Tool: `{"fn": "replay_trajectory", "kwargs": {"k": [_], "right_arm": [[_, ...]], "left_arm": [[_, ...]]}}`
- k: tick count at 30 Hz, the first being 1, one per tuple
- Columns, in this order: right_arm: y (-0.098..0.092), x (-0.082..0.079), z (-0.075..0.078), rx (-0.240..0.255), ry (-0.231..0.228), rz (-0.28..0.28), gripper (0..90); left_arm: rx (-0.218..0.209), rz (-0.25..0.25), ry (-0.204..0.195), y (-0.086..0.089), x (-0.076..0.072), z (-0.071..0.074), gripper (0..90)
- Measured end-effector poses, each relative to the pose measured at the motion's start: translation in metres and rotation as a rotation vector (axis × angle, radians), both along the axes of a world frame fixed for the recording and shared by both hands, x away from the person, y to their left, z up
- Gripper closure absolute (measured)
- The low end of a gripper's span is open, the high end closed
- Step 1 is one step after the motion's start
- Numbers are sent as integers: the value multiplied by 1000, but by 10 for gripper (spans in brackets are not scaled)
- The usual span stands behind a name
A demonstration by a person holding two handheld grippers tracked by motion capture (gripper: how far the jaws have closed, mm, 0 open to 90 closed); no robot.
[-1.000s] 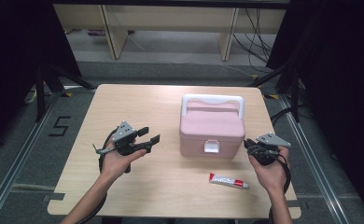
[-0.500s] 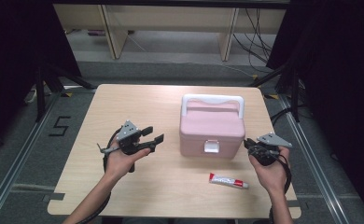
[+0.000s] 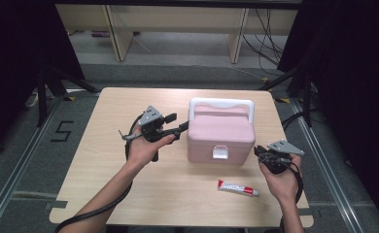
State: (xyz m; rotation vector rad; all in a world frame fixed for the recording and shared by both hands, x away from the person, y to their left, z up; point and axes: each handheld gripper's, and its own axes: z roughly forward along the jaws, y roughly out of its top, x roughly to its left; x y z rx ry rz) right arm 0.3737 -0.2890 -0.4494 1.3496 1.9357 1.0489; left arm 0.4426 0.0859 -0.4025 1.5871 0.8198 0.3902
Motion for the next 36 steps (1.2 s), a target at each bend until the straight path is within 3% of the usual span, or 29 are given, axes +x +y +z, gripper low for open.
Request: {"fn": "replay_trajectory", "kwargs": {"k": [5, 8, 9, 10, 13, 16, 17, 18, 19, 22, 23, 26, 29, 30, 31, 36], "right_arm": [[-6, 0, 1, -23, -31, 11, 810], [-6, -1, 1, -26, -32, 10, 810], [-3, -3, 0, 0, -21, -7, 809], [-4, -2, 0, -26, -34, 9, 809], [0, -5, 1, -4, -23, 15, 808], [1, -5, -1, -31, -34, 22, 809], [1, -5, -1, -31, -34, 22, 809], [4, -8, -2, 8, -6, 11, 817], [2, -6, -3, 2, -25, 32, 823], [4, -10, -2, 5, 5, 4, 836], [1, -9, -2, -22, -19, 20, 838], [1, -10, -2, -23, -20, 18, 840], [5, -15, -2, 19, -6, -8, 840], [3, -14, -1, -18, -21, 12, 840], [6, -16, -1, 12, 2, -4, 841], [7, -14, -1, -2, -27, 16, 839]], "left_arm": [[-4, 3, 2, -6, 5, 5, 376], [-3, -1, 2, -8, 5, 5, 377], [0, -4, 4, -9, 5, 5, 377], [-2, -4, 8, -9, 5, 5, 377], [-8, -7, 9, -11, 7, 5, 385], [-8, 1, 15, -12, 11, 4, 409], [-7, 7, 16, -11, 12, 4, 409], [-12, 17, 17, -11, 14, 4, 444], [-20, 20, 19, -11, 15, 4, 460], [-21, 22, 17, -12, 16, 5, 493], [-22, 21, 15, -14, 16, 6, 497], [-24, 20, 8, -15, 16, 6, 502], [-24, 23, 7, -16, 17, 7, 509], [-19, 35, 13, -17, 18, 8, 512], [-15, 33, 14, -18, 20, 8, 514], [-12, 38, 23, -23, 29, 9, 527]]}}
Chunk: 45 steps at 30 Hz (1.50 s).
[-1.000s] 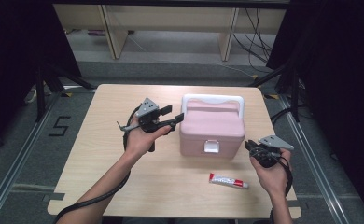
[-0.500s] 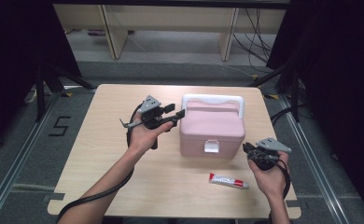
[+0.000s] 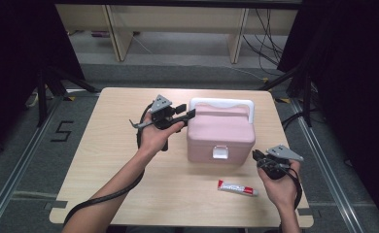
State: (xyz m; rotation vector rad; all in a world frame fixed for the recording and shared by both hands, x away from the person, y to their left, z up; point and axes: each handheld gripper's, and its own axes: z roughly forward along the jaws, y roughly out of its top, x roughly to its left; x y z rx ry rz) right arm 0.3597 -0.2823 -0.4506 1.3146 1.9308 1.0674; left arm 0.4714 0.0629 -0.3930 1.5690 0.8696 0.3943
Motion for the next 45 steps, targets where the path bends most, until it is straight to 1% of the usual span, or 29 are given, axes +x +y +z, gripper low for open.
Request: {"fn": "replay_trajectory", "kwargs": {"k": [5, 6, 7, 8, 9, 10, 11, 13, 14, 16, 17, 18, 21, 22, 23, 25, 26, 29, 30, 31, 34, 35, 37, 39, 40, 41, 42, 44, 45], "right_arm": [[-1, 0, 0, -6, -10, 1, 840], [2, -3, 1, 19, 24, -19, 843], [2, -3, 1, 22, 18, -12, 848], [-1, -3, 1, -7, 3, 2, 850], [-1, -3, 1, -7, 3, 2, 850], [2, -5, -1, 34, 17, -15, 851], [0, -5, 0, 12, 13, -3, 851], [1, -7, 0, 37, 31, -24, 851], [-2, -6, 0, 4, 6, -6, 850], [-2, -6, -1, 2, 5, -2, 850], [-3, -7, 0, -7, -2, -2, 850], [-3, -7, 0, -7, -2, -2, 850], [-3, -8, 1, 3, -3, 1, 850], [0, -10, 1, 43, 15, -13, 851], [0, -12, 3, 38, 34, -22, 850], [0, -13, 3, 37, 22, -16, 851], [1, -15, 5, 43, 31, -17, 852], [0, -15, 6, 26, 13, 8, 853], [3, -18, 7, 38, 12, -7, 854], [3, -18, 7, 32, 3, 0, 854], [4, -20, 9, 41, 19, -2, 854], [2, -19, 9, 19, -5, 17, 854], [2, -19, 8, 30, -22, 12, 854], [1, -19, 9, 25, -14, 12, 854], [3, -22, 8, 46, 11, -3, 854], [3, -22, 8, 46, 11, -3, 854], [1, -20, 7, 21, -22, 14, 854], [0, -21, 7, 18, -34, 13, 853], [3, -24, 8, 52, 1, -9, 853]], "left_arm": [[8, 23, 16, -4, 8, -2, 539], [14, 24, 19, -5, 9, -2, 542], [18, 23, 24, -7, 11, -3, 544], [24, 22, 26, -9, 12, -3, 547], [24, 22, 26, -9, 12, -3, 551], [35, 33, 38, -12, 16, -5, 562], [35, 33, 38, -12, 16, -5, 569], [42, 48, 58, -15, 21, -7, 596], [40, 49, 63, -15, 22, -8, 613], [31, 46, 68, -16, 23, -8, 623], [25, 41, 74, -17, 23, -8, 673], [30, 41, 77, -18, 23, -7, 673], [22, 53, 105, -20, 24, -5, 703], [11, 57, 120, -19, 24, -5, 708], [-1, 60, 134, -19, 25, -4, 714], [-1, 62, 145, -20, 24, -2, 721], [-9, 63, 159, -20, 24, -1, 722], [-8, 62, 171, -20, 25, 1, 723], [-20, 59, 180, -20, 27, 1, 723], [-21, 59, 190, -19, 28, 2, 723], [-29, 50, 191, -19, 29, 4, 723], [-29, 53, 199, -19, 30, 5, 724], [-35, 48, 207, -18, 32, 8, 724], [-43, 46, 214, -17, 33, 10, 724], [-46, 45, 220, -17, 34, 13, 725], [-46, 45, 220, -17, 34, 13, 724], [-44, 41, 226, -16, 35, 14, 724], [-38, 37, 233, -16, 36, 16, 725], [-38, 37, 233, -16, 36, 16, 725]]}}
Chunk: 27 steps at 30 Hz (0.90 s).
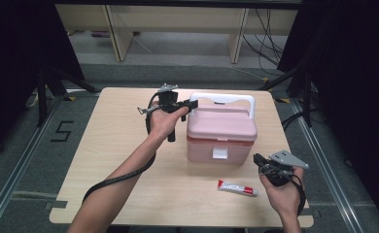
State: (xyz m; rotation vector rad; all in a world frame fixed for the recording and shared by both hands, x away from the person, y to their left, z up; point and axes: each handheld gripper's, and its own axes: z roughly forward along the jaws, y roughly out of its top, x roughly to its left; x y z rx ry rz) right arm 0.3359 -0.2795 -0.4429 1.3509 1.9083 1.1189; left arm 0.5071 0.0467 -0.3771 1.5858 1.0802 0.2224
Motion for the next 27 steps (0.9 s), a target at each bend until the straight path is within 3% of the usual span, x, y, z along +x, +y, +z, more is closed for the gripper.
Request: {"fn": "replay_trajectory", "kwargs": {"k": [2, 3, 4, 7, 8, 12, 13, 19, 22, 23, 27], "right_arm": [[1, 0, -1, 18, -8, 5, 854], [-1, 0, 1, -25, -26, 18, 854], [3, -2, 1, 26, -14, 5, 854], [1, -3, 4, -23, -42, 22, 855], [4, -5, 4, 4, -34, 20, 857], [4, -5, 7, -17, -40, 38, 871], [6, -6, 7, 1, -43, 43, 881], [6, -6, 8, 5, -54, 57, 900], [8, -9, 11, 43, -50, 36, 900], [6, -7, 11, 43, -81, 56, 900], [7, -4, 19, 38, -101, 47, 900]], "left_arm": [[-1, -6, 5, 1, 1, 0, 725], [-1, -6, 9, 1, 1, 0, 725], [2, -8, 17, 1, 1, 1, 725], [-8, -14, 15, 2, 3, 1, 725], [-10, -14, 21, 2, 2, 1, 725], [-12, -15, 29, 2, 4, 1, 725], [-10, -16, 35, 3, 5, 2, 725], [-11, -16, 46, 2, 7, 6, 726], [-9, -16, 57, 3, 8, 9, 726], [-11, -18, 56, 3, 8, 9, 726], [-5, -27, 67, 3, 10, 11, 726]]}}
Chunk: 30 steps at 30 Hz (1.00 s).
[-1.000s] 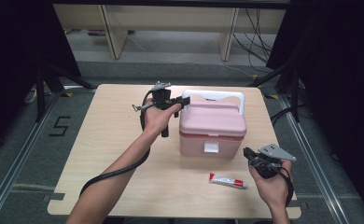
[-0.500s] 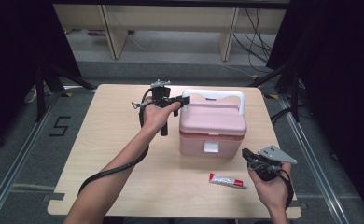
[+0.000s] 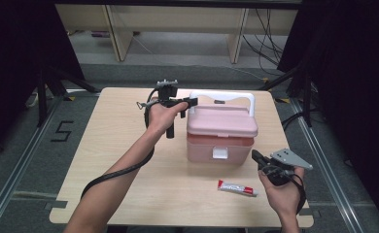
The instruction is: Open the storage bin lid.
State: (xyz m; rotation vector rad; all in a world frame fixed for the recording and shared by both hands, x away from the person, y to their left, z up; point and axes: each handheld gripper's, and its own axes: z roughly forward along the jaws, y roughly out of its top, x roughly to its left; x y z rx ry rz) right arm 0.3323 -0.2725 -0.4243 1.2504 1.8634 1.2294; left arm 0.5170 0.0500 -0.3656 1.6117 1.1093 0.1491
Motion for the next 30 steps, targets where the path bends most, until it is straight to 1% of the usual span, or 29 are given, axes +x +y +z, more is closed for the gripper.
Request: {"fn": "replay_trajectory", "kwargs": {"k": [1, 3, 4, 6, 7, 9, 10, 11, 12, 13, 14, 15, 16, 17, 18, 19, 20, 22, 24, 25, 26, 27, 28, 29, 30], "right_arm": [[1, 3, 2, 19, 2, 0, 900], [2, 6, 4, 21, 3, -8, 900], [2, 9, 6, 20, -6, -15, 900], [2, 16, 8, 20, -20, -8, 900], [2, 16, 8, 20, -20, -8, 900], [4, 20, 10, 34, 1, -16, 900], [5, 23, 11, 46, -2, -16, 900], [6, 27, 12, 41, 0, -24, 900], [6, 27, 12, 41, 0, -24, 900], [5, 32, 11, 29, -34, -11, 900], [6, 33, 12, 42, -26, -10, 900], [7, 33, 14, 37, -28, -14, 900], [7, 33, 14, 37, -28, -14, 900], [7, 34, 15, 27, -35, -18, 900], [8, 35, 15, 29, -35, -19, 900], [7, 36, 15, 8, -43, -10, 900], [7, 36, 15, 5, -42, -14, 900], [7, 36, 16, 2, -44, -15, 900], [7, 36, 16, -1, -44, -15, 900], [11, 35, 16, 37, -21, -27, 900], [11, 35, 16, 37, -21, -27, 900], [9, 36, 18, 4, -30, -21, 900], [9, 36, 18, 4, -30, -21, 900], [8, 37, 17, -11, -46, -13, 900], [11, 36, 18, 12, -30, -21, 900]], "left_arm": [[1, -1, 2, 0, 0, 0, 726], [0, -2, 6, 0, 1, 2, 726], [1, -4, 8, 0, 1, 2, 726], [4, -6, 7, 1, 1, 2, 726], [4, -6, 9, 1, 2, 2, 726], [4, -9, 8, 1, 2, 2, 726], [4, -9, 8, 1, 2, 2, 726], [4, -12, 6, 1, 2, 2, 726], [5, -13, 5, 2, 2, 2, 726], [7, -18, 4, 2, 2, 1, 725], [10, -23, 0, 2, 2, 1, 724], [21, -34, -18, 3, 1, 0, 720], [21, -34, -18, 3, 1, 0, 707], [17, -36, -37, 4, 0, 0, 707], [14, -40, -60, 6, -2, 1, 597], [24, -27, -119, 12, -8, 3, 556], [24, -27, -119, 12, -8, 3, 528], [40, -17, -196, 19, -20, 6, 519], [55, -35, -252, 25, -36, 9, 538], [59, -48, -280, 28, -45, 9, 601], [70, -72, -307, 30, -54, 9, 601], [79, -115, -347, 33, -71, 7, 673], [79, -115, -347, 33, -71, 7, 695], [91, -141, -365, 34, -78, 5, 695], [103, -161, -371, 35, -87, 1, 749]]}}
